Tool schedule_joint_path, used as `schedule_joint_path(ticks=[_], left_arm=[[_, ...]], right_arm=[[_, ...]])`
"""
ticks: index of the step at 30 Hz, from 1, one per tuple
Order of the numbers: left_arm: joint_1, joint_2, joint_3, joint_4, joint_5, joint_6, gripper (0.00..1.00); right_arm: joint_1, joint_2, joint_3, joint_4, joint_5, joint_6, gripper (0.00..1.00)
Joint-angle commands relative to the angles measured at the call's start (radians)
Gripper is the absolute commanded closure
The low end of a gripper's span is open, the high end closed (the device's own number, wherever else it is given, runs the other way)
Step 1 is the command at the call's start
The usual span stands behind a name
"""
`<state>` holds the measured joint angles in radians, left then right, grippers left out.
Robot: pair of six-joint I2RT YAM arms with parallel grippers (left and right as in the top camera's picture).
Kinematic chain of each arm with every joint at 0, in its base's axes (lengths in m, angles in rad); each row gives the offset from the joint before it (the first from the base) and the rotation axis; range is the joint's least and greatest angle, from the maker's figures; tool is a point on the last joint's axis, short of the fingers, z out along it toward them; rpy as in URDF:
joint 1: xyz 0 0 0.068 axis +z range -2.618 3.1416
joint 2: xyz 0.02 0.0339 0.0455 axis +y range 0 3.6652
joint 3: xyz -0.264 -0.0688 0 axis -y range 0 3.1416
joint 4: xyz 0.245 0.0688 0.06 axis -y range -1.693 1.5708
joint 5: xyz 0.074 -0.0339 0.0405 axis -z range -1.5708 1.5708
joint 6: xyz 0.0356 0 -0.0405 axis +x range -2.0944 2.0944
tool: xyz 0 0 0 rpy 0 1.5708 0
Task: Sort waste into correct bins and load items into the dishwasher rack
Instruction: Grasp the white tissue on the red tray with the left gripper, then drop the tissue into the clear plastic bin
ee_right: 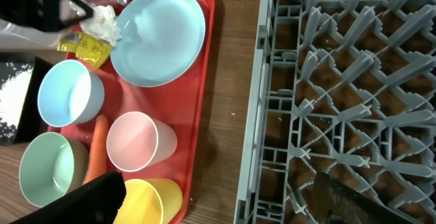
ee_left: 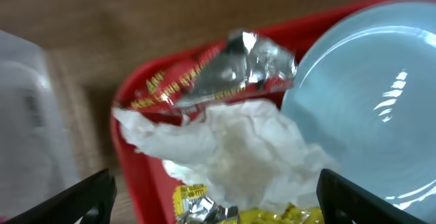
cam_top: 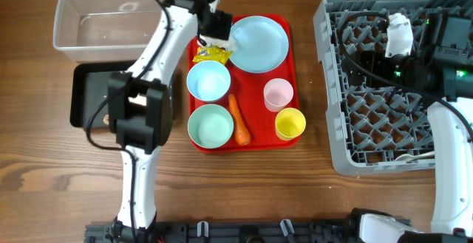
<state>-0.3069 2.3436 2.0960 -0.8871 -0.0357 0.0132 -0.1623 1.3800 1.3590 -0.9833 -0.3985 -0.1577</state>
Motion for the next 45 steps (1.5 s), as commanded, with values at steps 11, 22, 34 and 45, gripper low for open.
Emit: schedule_joint_path(ticks=[11, 22, 34, 45], left_arm=[[0.001, 0.040, 0.001, -0.006, 0.027, -0.003, 0.27], [0.001, 0.092, 0.000, 0.012, 0.046, -0.021, 0.58], [-0.006, -0.026, 0.006, -0.046, 0.047, -0.061, 0.96], [0.039, -0.381, 0.006, -0.109, 0.024, -0.082, 0.96]], right_arm=[[0.004, 0.006, 0.000, 0.004, 0.011, 0.007, 0.10], [0.004, 0.006, 0.000, 0.002, 0.019, 0.003, 0.10], [0.004, 0.006, 0.000, 0.002, 0.018, 0.003, 0.10], [0.004, 0.006, 0.000, -0.004, 0.018, 0.003, 0.09]])
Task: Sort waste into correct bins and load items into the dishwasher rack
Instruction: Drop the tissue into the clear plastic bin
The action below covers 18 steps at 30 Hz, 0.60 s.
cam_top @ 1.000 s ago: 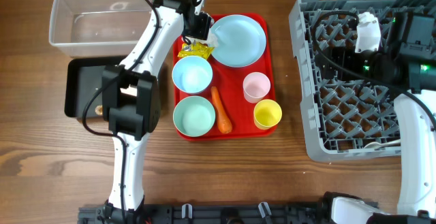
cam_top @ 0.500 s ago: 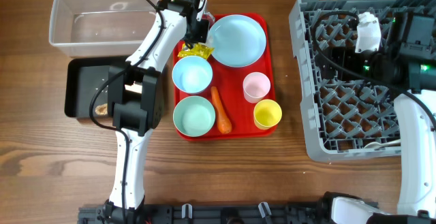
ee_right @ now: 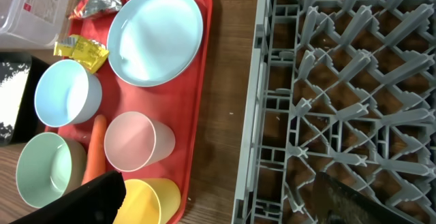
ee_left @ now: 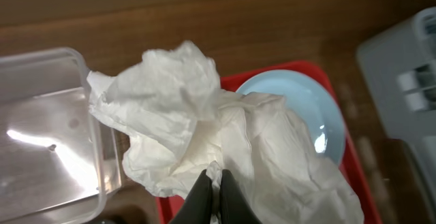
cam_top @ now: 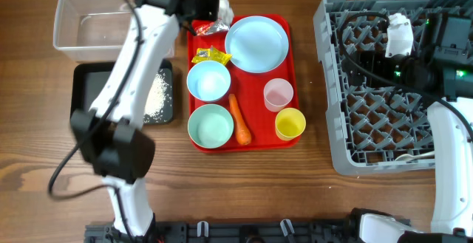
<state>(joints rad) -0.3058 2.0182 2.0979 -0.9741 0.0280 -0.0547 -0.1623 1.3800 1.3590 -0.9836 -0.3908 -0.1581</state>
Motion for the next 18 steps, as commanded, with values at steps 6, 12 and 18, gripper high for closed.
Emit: schedule_joint_path(ticks=[6, 12, 18], left_arm=[[0.202, -0.024, -0.001, -0.071, -0.245, -0.013, 0.96], [0.304, 0.109, -0.001, -0.033, -0.196, -0.013, 0.10], [0.267, 0.127, 0.000, 0.053, -0.167, -0.001, 0.00]], right_arm=[[0.004, 0.006, 0.000, -0.006, 0.011, 0.004, 0.10], [0.004, 0.006, 0.000, -0.006, 0.011, 0.003, 0.10], [0.004, 0.006, 0.000, -0.008, 0.011, 0.003, 0.10]])
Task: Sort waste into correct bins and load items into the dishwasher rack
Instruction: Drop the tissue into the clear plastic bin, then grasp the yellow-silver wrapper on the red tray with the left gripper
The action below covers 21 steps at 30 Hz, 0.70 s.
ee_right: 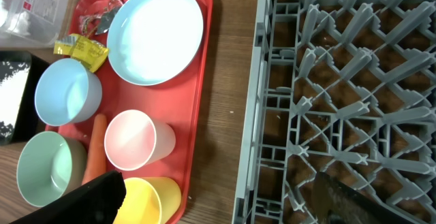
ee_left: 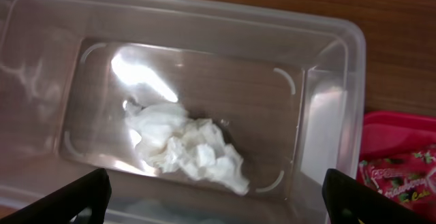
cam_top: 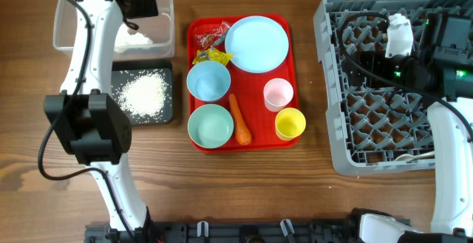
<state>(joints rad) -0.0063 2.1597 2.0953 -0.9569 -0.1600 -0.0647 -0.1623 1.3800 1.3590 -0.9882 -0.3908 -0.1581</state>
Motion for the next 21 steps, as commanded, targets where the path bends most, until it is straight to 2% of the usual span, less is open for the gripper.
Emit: schedule_joint_path(ticks=[1, 6, 10, 15, 18, 21], left_arm=[[-0.045, -0.015, 0.002, 0.040, 0.022, 0.008, 0.00], [-0.171, -0.015, 0.000, -0.021, 0.167, 0.061, 0.04], [-0.263, 0.024, -0.001, -0.058, 0.167, 0.061, 0.07], [-0.298, 0.098, -0.001, -0.199, 0.172, 0.056, 0.18], [-0.306, 0.120, -0.001, -0.237, 0.194, 0.057, 0.23], [-0.307, 0.128, -0.001, -0.245, 0.216, 0.056, 0.33]], right_arm=[[0.004, 0.006, 0.000, -0.004, 0.011, 0.004, 0.10], [0.004, 0.006, 0.000, 0.000, 0.011, 0.003, 0.10], [0.004, 0.006, 0.000, -0.002, 0.011, 0.003, 0.10], [0.004, 0.006, 0.000, -0.003, 0.018, 0.003, 0.10], [0.004, 0.006, 0.000, 0.001, 0.018, 0.003, 0.10], [0.004, 0.006, 0.000, -0.001, 0.018, 0.003, 0.10]])
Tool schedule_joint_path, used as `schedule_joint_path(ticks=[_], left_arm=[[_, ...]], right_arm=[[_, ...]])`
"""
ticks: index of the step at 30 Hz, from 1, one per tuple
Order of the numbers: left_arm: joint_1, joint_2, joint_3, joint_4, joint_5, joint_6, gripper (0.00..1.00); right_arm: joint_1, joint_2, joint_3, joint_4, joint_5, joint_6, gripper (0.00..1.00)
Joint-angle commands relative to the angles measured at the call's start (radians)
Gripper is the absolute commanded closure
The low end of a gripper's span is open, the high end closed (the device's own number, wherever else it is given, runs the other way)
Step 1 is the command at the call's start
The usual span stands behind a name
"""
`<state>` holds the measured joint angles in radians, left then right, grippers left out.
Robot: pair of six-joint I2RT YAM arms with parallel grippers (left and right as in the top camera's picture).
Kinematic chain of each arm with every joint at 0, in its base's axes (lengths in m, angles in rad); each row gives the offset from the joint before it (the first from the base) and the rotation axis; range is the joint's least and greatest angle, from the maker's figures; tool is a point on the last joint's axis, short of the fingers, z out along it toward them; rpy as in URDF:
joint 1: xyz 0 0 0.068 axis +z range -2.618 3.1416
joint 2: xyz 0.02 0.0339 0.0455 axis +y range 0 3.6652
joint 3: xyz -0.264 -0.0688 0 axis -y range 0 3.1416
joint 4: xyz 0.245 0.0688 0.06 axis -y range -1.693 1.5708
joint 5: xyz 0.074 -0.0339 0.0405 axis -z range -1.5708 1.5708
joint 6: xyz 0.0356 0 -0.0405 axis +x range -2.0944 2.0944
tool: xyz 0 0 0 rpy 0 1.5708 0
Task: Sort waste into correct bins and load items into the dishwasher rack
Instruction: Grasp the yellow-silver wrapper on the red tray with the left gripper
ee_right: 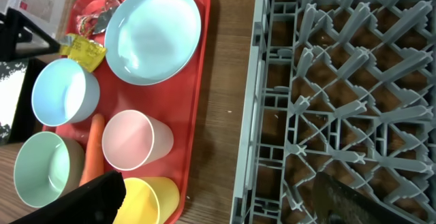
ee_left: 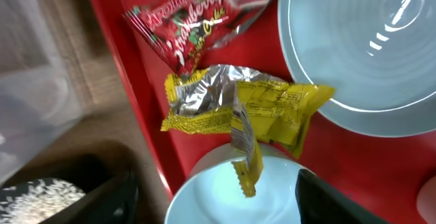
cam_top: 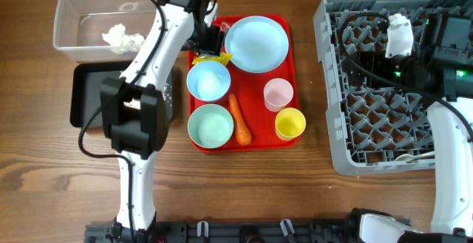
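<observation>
My left gripper (ee_left: pixel 218 207) is open above the back left corner of the red tray (cam_top: pixel 292 51), just over a yellow wrapper (ee_left: pixel 262 105). A red wrapper (ee_left: pixel 194 23) lies behind it. A crumpled white tissue (cam_top: pixel 116 36) lies in the clear bin (cam_top: pixel 74 18). On the tray are a light blue plate (cam_top: pixel 256 43), a blue bowl (cam_top: pixel 208 80), a green bowl (cam_top: pixel 211 125), a carrot (cam_top: pixel 239 119), a pink cup (cam_top: pixel 278 94) and a yellow cup (cam_top: pixel 290 123). My right gripper (ee_right: pixel 218 207) hangs open by the left edge of the grey dishwasher rack (cam_top: pixel 369 125).
A black bin (cam_top: pixel 85 95) holding white rice (ee_left: pixel 34 193) sits in front of the clear bin, partly hidden by my left arm. The rack fills the right side of the table. Bare wood lies between tray and rack.
My left gripper was open over the clear bin with the tissue lying inside; now it is open over the wrappers at the tray's back left corner. The right arm has not moved.
My left gripper was open over the tissue on the tray. Then it was shut on the tissue, held up near the clear bin. Then the tissue lay in the bin and the gripper was open. Now the gripper is over the tray's wrappers.
</observation>
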<state>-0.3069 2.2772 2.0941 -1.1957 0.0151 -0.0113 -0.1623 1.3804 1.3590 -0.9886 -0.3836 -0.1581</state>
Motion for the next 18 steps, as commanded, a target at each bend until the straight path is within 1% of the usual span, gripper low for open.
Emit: schedule_joint_path(ticks=[1, 5, 6, 9, 10, 12, 17, 18], left_arm=[[-0.006, 0.016, 0.000, -0.003, 0.041, 0.003, 0.34], [-0.006, 0.046, 0.000, 0.002, 0.057, 0.003, 0.38], [-0.006, 0.057, 0.000, 0.002, 0.063, 0.003, 0.41], [-0.008, 0.082, 0.000, 0.005, 0.064, 0.003, 0.44], [-0.008, 0.086, 0.000, 0.010, 0.064, 0.003, 0.46], [-0.008, 0.087, 0.000, 0.030, 0.064, 0.003, 0.57], [-0.011, 0.091, 0.000, 0.080, 0.064, 0.001, 0.66], [-0.012, 0.091, 0.000, 0.084, 0.064, -0.005, 0.69]], right_arm=[[0.004, 0.006, 0.000, -0.002, 0.011, 0.003, 0.10], [0.004, 0.006, 0.000, -0.003, 0.011, 0.003, 0.10], [0.004, 0.006, 0.000, -0.003, 0.011, 0.003, 0.10], [0.004, 0.006, 0.000, -0.003, 0.011, 0.003, 0.10], [0.004, 0.006, 0.000, -0.004, 0.011, 0.003, 0.09], [0.004, 0.006, 0.000, -0.004, 0.011, 0.003, 0.10], [0.004, 0.006, 0.000, -0.005, 0.011, 0.003, 0.10], [0.004, 0.006, 0.000, -0.006, 0.011, 0.003, 0.10]])
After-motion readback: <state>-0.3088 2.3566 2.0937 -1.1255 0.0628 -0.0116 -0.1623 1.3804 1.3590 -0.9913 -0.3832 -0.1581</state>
